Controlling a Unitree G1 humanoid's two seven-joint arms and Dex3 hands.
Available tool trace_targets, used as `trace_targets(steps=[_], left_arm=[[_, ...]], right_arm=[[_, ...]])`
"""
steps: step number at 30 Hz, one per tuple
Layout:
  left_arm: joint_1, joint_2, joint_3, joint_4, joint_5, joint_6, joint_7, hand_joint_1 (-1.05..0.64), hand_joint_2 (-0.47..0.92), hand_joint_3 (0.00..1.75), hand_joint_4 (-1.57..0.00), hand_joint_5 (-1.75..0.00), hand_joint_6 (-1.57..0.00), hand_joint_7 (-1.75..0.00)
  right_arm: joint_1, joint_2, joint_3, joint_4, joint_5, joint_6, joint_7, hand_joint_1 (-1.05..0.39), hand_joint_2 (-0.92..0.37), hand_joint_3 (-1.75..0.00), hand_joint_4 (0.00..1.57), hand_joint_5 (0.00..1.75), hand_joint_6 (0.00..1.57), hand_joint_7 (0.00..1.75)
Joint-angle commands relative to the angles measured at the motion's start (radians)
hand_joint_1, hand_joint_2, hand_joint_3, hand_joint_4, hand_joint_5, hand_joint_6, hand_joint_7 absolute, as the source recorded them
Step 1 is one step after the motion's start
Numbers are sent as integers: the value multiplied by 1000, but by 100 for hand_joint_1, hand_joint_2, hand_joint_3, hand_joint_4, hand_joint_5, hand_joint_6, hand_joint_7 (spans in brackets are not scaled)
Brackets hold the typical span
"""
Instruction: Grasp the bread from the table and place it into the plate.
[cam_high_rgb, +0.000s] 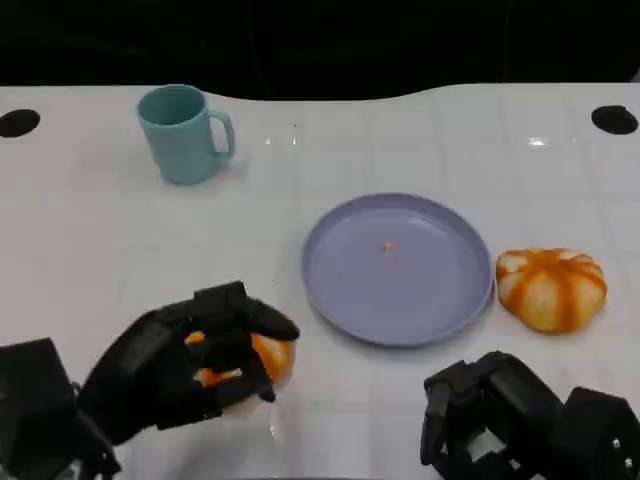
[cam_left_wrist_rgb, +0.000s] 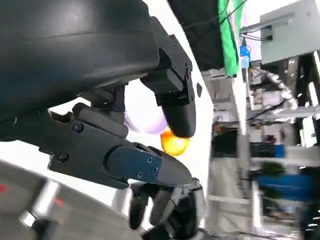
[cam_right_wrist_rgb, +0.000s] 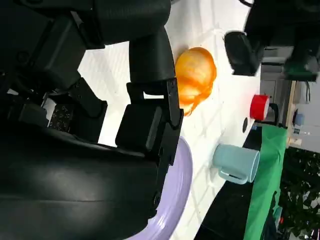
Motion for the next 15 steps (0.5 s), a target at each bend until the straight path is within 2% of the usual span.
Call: trace_targets(steps=[1,7,10,15], left_arm=[[-4,53,2,-68,51,-26,33,-63,92,10,-45,-95,-49,-22],[11,115,-2,-177,199,-26,120,-62,92,4,-37,-78,-45,-7],[21,191,-21,-268,410,-17,180,-66,92,7,-27,-70,-39,-2],[20,260,-72,-357,706,-8,262,-70,92,6,-28,-47,-31,0]], right_arm=[[2,-4,-1,-5,11,16,0,-105,-11,-135,154,129,157,103],[-4,-4,2,-7,3,29,-5,-105,-12,-134,154,130,157,103],[-1,-3,3,-8,6,24,-3,-105,-12,-135,155,130,157,104],[0,-4,5,-10,2,26,-7,-105,-11,-135,155,130,157,105]])
